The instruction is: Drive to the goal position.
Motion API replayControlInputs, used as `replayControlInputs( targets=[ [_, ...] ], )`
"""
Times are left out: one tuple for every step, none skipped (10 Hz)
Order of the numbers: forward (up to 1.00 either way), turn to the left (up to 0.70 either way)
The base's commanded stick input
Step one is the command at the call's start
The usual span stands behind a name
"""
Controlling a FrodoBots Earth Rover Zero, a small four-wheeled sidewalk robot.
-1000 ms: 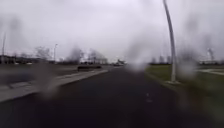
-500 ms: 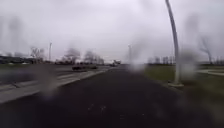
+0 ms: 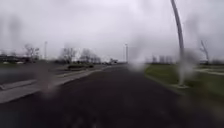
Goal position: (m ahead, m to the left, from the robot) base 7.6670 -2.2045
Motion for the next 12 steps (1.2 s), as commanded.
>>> replayControlInputs(
  targets=[
    [1.0,0.0],
    [1.0,0.0],
    [1.0,0.0],
    [1.0,0.0],
    [1.0,0.0],
    [1.0,0.0],
    [1.0,0.0],
    [1.0,0.0],
    [1.0,0.0],
    [1.0,0.0],
    [1.0,0.0],
    [1.0,0.0]
  ],
)
